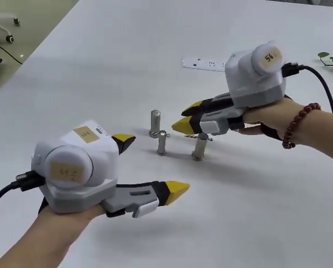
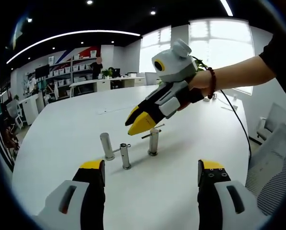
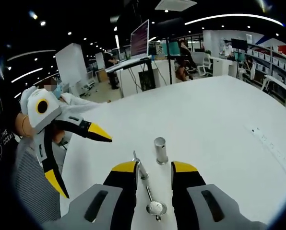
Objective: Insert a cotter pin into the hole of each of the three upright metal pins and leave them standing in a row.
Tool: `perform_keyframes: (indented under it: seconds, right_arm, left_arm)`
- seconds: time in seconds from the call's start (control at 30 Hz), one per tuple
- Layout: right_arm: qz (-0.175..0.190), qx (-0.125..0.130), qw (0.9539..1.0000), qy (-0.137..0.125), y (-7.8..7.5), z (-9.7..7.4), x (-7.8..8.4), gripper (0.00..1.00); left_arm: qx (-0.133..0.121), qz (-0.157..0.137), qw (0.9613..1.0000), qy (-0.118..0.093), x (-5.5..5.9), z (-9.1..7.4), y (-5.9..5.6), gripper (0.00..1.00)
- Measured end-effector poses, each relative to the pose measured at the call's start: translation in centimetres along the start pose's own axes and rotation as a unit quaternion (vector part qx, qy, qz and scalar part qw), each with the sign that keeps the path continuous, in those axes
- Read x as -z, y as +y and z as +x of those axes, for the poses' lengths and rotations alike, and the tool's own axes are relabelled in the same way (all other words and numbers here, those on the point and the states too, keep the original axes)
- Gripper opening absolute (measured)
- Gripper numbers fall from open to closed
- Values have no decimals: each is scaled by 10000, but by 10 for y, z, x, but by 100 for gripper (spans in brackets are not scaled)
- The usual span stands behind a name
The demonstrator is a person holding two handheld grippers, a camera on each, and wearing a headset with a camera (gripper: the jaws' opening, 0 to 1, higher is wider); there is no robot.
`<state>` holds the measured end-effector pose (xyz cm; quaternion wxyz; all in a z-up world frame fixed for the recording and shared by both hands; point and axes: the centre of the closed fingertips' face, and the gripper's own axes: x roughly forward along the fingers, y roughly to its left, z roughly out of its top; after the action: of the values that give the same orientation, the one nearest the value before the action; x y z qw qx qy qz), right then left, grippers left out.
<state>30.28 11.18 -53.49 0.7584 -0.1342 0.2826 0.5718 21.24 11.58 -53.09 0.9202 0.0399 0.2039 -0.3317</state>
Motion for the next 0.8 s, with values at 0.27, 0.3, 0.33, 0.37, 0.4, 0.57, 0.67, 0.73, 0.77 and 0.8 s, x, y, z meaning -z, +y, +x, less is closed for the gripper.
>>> perform_keyframes:
  seconds: [0.27,0.3,0.33,0.37,0.4,0.57,0.67,0.73,0.77,0.8]
  right_arm:
    - [98,205,9997,-66,-3,18,-5,21]
    - [133,219,9996,-70,-4,20,-5,21]
    - [167,233,9996,-73,-5,23,-4,21]
    - [175,244,9995,-82,-6,25,-5,21]
    - [179,255,9995,-81,-6,27,-5,20]
    - [214,287,9993,-72,-7,38,-6,18]
    - [137,316,9994,-72,-13,46,-8,17]
    - [158,321,9993,-69,-13,49,-8,16]
    - [180,332,9993,-58,-14,52,-8,16]
    - [172,329,9993,-69,-13,53,-9,15]
  left_arm:
    - [-32,-70,9999,-92,-4,0,2,79]
    - [-31,-88,9999,-108,-4,0,2,79]
    - [-30,-105,9999,-124,-5,0,3,79]
    - [-34,-105,9999,-118,-5,0,3,79]
    - [-38,-109,9999,-116,-5,0,3,80]
    - [-60,-173,9997,-132,-6,2,7,82]
    - [-65,-207,9997,-115,-5,3,8,83]
    - [-78,-219,9997,-113,-5,3,8,84]
    - [-80,-230,9996,-127,-6,4,8,84]
    - [-87,-228,9996,-137,-6,4,9,85]
